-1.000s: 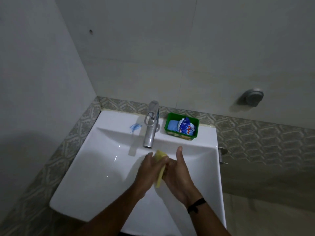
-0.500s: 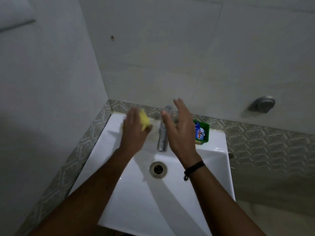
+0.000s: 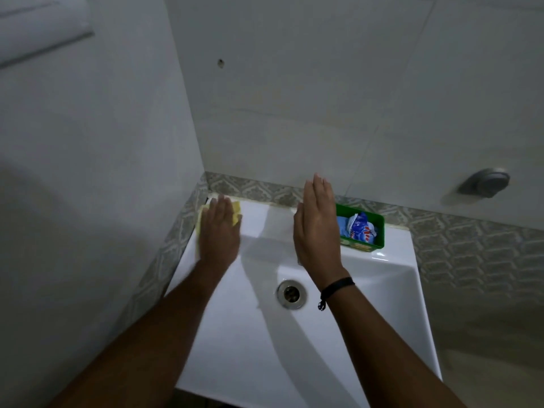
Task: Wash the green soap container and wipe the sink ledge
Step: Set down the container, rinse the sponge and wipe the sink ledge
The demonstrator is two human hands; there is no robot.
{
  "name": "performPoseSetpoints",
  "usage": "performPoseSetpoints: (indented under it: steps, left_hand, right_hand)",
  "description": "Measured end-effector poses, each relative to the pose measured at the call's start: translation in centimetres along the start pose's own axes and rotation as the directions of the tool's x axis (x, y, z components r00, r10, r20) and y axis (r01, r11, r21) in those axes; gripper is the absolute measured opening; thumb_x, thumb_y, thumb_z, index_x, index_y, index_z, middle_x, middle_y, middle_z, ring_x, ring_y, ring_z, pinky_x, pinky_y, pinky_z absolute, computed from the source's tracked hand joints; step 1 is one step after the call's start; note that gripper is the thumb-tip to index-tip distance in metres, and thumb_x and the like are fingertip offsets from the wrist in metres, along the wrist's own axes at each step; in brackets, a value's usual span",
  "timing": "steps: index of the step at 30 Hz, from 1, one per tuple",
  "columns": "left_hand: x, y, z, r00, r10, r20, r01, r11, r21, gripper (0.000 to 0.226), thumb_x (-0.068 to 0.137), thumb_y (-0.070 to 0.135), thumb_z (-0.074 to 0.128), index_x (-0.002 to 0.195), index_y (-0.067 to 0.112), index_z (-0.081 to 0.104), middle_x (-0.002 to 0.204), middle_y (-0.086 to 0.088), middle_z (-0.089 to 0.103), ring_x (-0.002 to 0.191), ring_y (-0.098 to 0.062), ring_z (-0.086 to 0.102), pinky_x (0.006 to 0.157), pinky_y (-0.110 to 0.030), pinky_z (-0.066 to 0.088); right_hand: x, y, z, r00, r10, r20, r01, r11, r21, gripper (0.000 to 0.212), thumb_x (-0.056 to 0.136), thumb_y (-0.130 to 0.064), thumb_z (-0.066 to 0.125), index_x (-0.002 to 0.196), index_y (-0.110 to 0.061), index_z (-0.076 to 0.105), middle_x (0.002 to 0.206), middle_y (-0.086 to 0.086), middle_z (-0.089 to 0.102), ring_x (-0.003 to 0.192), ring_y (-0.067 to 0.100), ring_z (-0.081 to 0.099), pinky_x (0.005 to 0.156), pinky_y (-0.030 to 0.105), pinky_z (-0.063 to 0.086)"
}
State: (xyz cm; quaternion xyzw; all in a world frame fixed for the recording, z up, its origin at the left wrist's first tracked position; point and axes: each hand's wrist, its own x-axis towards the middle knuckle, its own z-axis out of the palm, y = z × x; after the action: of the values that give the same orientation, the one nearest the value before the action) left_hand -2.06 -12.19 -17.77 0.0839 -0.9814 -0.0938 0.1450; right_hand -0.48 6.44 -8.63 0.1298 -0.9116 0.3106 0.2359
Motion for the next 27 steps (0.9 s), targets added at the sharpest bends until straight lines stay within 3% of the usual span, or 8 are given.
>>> performPoseSetpoints:
  steps: [2, 5, 9, 12, 15, 19, 22, 27]
  left_hand:
    - [-0.8, 5.1, 0.1, 1.0, 0.02, 0.005, -0.017, 0.95, -0.311, 0.044, 0.098, 0.029, 0.037, 0.127, 0.005, 0.059, 0.126, -0.018, 0.063, 0.117, -0.035, 0.06, 0.099, -0.042, 0.049]
    - [-2.9, 10.0, -1.4, 0.957, 0.222, 0.187, -0.069, 0.8, -0.596, 0.046, 0.098, 0.023, 0.042, 0.142, 0.007, 0.043, 0.146, -0.012, 0.046, 0.138, -0.025, 0.041, 0.115, -0.037, 0.032]
    - [-0.4, 2.1, 0.7, 0.957, 0.291, -0.003, -0.284, 0.934, -0.218, 0.048, 0.094, 0.023, 0.036, 0.129, -0.004, 0.057, 0.131, -0.021, 0.059, 0.12, -0.033, 0.059, 0.115, -0.032, 0.022]
    - [0.9, -2.1, 0.5, 0.99, 0.136, -0.038, -0.134, 0.99, 0.051, 0.052, 0.098, 0.022, 0.027, 0.122, -0.009, 0.06, 0.126, -0.024, 0.061, 0.117, -0.037, 0.06, 0.114, -0.038, 0.026]
    - [-0.1, 3.1, 1.2, 1.0, 0.0, 0.023, 0.001, 0.998, -0.059, 0.06, 0.092, 0.025, 0.022, 0.132, -0.01, 0.05, 0.135, -0.027, 0.053, 0.127, -0.043, 0.049, 0.109, -0.048, 0.035]
    - [-2.4, 9.9, 1.9, 0.961, 0.267, 0.073, -0.259, 0.96, -0.103, 0.066, 0.094, 0.028, 0.001, 0.151, 0.002, 0.02, 0.158, -0.015, 0.02, 0.147, -0.031, 0.018, 0.12, -0.043, 0.017]
    - [-1.7, 6.2, 1.9, 0.906, 0.422, 0.024, -0.421, 0.906, -0.043, 0.055, 0.097, 0.028, 0.028, 0.145, 0.005, 0.037, 0.151, -0.011, 0.039, 0.141, -0.026, 0.035, 0.117, -0.042, 0.028]
    - [-2.6, -0.5, 2.1, 0.974, 0.123, -0.193, -0.094, 0.984, 0.151, 0.048, 0.101, 0.017, 0.024, 0.141, -0.005, 0.041, 0.146, -0.023, 0.042, 0.136, -0.037, 0.041, 0.115, -0.044, 0.026]
  right_hand:
    - [0.0, -0.2, 0.0, 1.0, 0.01, -0.001, -0.01, 1.0, 0.022, 0.047, 0.093, -0.007, 0.038, 0.138, 0.007, 0.038, 0.149, 0.025, 0.032, 0.14, 0.039, 0.025, 0.115, 0.045, 0.023]
    - [0.0, -0.1, -0.2, 1.0, 0.001, 0.008, -0.001, 1.0, 0.029, 0.047, 0.095, -0.012, 0.034, 0.138, 0.007, 0.039, 0.148, 0.025, 0.033, 0.14, 0.039, 0.026, 0.114, 0.045, 0.024]
    - [0.0, 0.1, -0.2, 1.0, -0.001, 0.006, 0.001, 1.0, 0.031, 0.049, 0.094, -0.015, 0.032, 0.137, 0.006, 0.04, 0.149, 0.023, 0.034, 0.14, 0.037, 0.026, 0.115, 0.04, 0.022]
    - [-0.1, 0.0, -0.2, 1.0, 0.014, 0.007, -0.015, 0.999, 0.043, 0.05, 0.093, -0.014, 0.033, 0.139, 0.005, 0.039, 0.15, 0.021, 0.033, 0.14, 0.036, 0.025, 0.115, 0.041, 0.023]
    - [-0.1, -0.2, -0.3, 0.999, 0.033, 0.01, -0.033, 0.998, 0.057, 0.052, 0.093, -0.018, 0.03, 0.14, 0.004, 0.038, 0.15, 0.02, 0.032, 0.141, 0.035, 0.024, 0.115, 0.042, 0.023]
    - [-0.1, -0.1, -0.6, 0.999, 0.012, 0.053, -0.014, 0.999, 0.052, 0.056, 0.094, -0.024, 0.025, 0.141, 0.003, 0.036, 0.151, 0.021, 0.03, 0.142, 0.034, 0.021, 0.116, 0.04, 0.019]
    - [0.0, 0.1, -0.6, 0.998, 0.008, 0.066, -0.012, 0.998, 0.061, 0.054, 0.094, -0.023, 0.026, 0.14, 0.004, 0.037, 0.151, 0.021, 0.03, 0.142, 0.035, 0.022, 0.116, 0.042, 0.02]
    - [-0.1, 0.3, -0.4, 0.999, 0.008, 0.047, -0.012, 0.996, 0.091, 0.049, 0.092, -0.008, 0.038, 0.139, 0.005, 0.038, 0.15, 0.022, 0.031, 0.141, 0.036, 0.023, 0.114, 0.05, 0.025]
